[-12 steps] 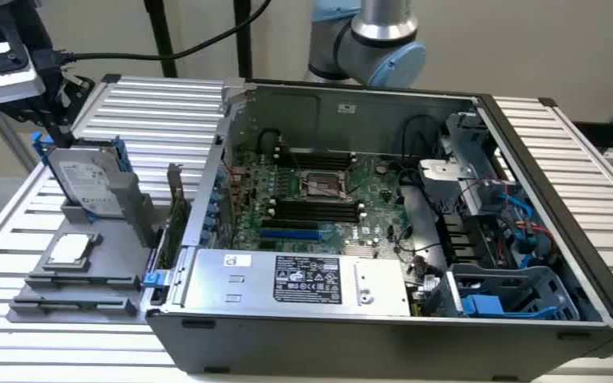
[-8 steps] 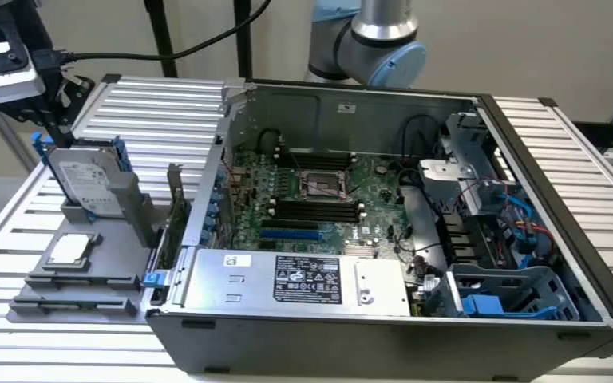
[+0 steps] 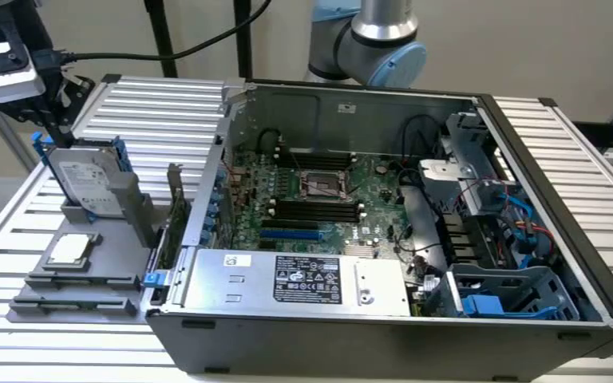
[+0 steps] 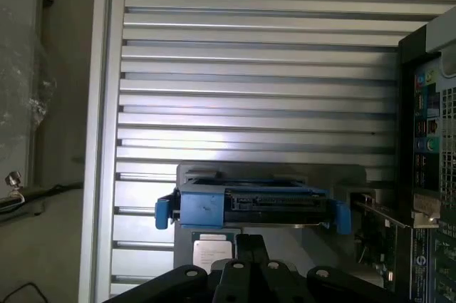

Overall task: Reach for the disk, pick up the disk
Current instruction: 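Reach for the disk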

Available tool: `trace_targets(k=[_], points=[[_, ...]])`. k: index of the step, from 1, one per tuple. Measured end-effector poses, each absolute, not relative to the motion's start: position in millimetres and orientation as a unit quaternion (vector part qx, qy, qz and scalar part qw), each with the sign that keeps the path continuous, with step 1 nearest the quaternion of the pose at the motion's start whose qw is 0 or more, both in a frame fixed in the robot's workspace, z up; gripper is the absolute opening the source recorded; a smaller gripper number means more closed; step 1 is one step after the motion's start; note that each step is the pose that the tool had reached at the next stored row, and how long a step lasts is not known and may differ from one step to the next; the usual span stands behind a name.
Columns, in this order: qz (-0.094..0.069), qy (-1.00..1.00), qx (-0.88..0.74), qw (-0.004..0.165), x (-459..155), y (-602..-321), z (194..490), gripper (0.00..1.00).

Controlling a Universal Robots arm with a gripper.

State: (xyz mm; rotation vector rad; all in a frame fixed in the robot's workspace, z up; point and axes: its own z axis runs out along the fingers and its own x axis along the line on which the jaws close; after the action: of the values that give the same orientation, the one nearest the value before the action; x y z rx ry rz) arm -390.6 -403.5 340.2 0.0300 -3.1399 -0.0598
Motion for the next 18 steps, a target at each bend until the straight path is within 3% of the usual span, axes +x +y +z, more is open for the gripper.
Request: trace_targets(k=[18], points=[[-0.010,-1.000,0.010,0.001,-411,-383,346,0.11]])
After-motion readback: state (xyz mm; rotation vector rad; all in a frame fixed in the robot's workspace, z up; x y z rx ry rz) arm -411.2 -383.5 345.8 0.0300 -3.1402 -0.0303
